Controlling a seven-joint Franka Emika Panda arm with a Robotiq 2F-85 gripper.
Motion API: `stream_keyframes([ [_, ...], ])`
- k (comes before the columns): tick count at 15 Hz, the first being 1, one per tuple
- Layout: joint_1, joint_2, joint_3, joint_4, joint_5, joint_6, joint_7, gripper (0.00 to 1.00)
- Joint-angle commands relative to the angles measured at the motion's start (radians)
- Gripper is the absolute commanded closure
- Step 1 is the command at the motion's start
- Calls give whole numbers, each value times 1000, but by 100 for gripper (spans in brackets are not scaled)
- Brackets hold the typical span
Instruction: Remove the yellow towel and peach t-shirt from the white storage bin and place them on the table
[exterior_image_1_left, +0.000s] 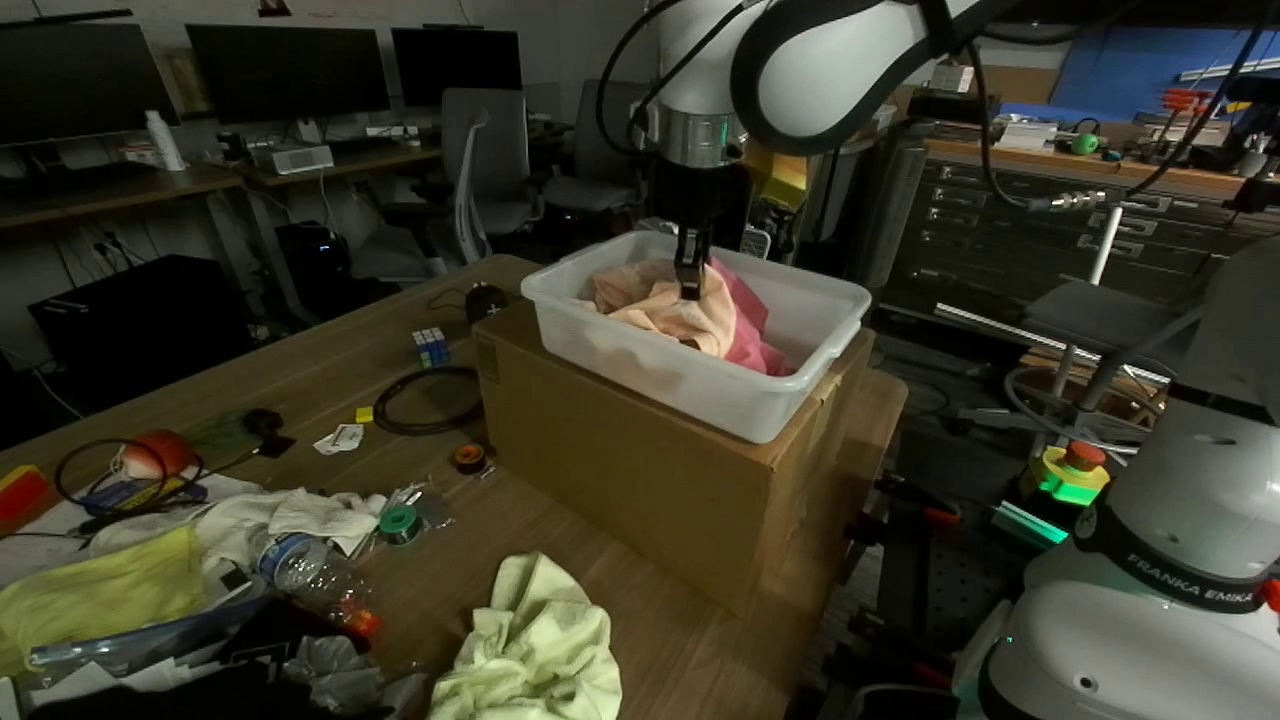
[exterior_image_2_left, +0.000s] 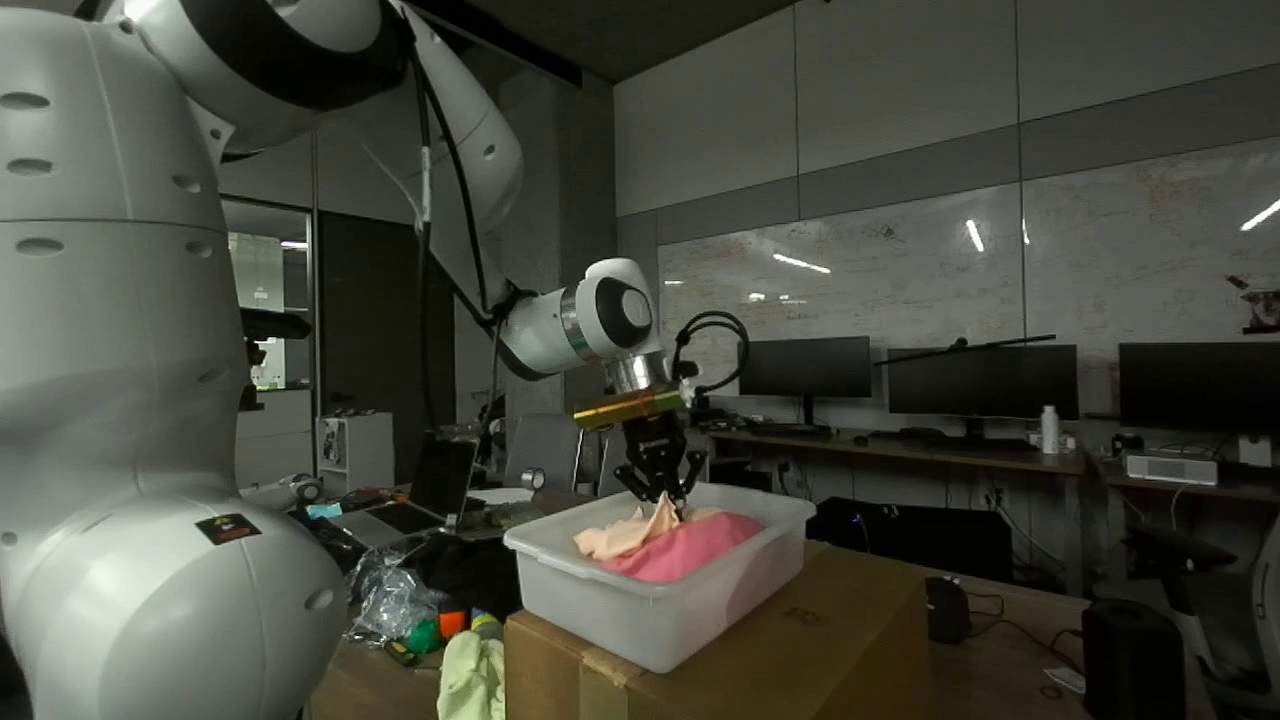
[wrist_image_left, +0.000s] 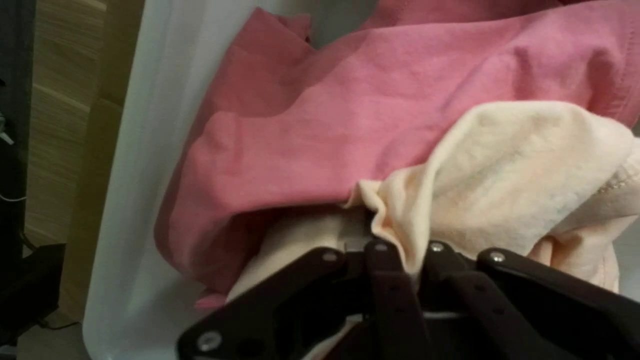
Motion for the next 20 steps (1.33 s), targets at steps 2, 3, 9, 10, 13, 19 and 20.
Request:
stream_keyframes([
  [2,5,-23,-15,14,64,-37,-101,90],
  [3,5,-28,-15,14,68,-32,-109,91],
  [9,1,-133,-11,9,39,-14,-84,91],
  [10,1,-160,-9,9,33,-13,-80,92],
  [13,3,-243,0,8,15,3,-67,91],
  [19,16,-380,41,-1,-10,18,-46,91],
  [20,19,-393,50,0,-13,16,-43,91],
])
